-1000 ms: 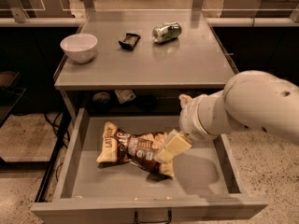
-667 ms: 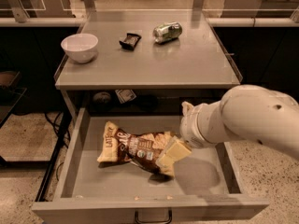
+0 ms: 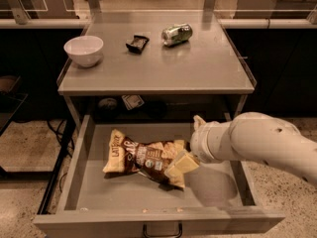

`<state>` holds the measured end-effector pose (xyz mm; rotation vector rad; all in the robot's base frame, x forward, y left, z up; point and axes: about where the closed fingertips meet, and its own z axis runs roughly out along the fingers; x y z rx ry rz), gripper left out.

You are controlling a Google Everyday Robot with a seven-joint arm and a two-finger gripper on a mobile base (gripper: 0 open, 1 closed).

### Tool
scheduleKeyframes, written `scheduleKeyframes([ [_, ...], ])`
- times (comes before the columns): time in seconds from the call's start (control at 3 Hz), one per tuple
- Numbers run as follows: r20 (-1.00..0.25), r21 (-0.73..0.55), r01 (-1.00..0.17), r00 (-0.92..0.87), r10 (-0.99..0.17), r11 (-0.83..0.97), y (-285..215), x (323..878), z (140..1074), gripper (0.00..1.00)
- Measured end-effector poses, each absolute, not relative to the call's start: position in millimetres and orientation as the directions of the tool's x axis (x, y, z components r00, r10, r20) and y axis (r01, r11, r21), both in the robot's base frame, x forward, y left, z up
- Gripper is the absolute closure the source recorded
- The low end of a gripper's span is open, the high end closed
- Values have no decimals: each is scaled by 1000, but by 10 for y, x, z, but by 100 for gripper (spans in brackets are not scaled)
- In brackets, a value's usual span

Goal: Pick brown chip bag from top drawer and place on counter

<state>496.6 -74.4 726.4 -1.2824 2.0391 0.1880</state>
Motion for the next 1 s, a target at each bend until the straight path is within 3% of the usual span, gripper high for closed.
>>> scheduleKeyframes([
  [1.0,-704,-73,-928,-211,-678,365,-5,5092,6669,0],
])
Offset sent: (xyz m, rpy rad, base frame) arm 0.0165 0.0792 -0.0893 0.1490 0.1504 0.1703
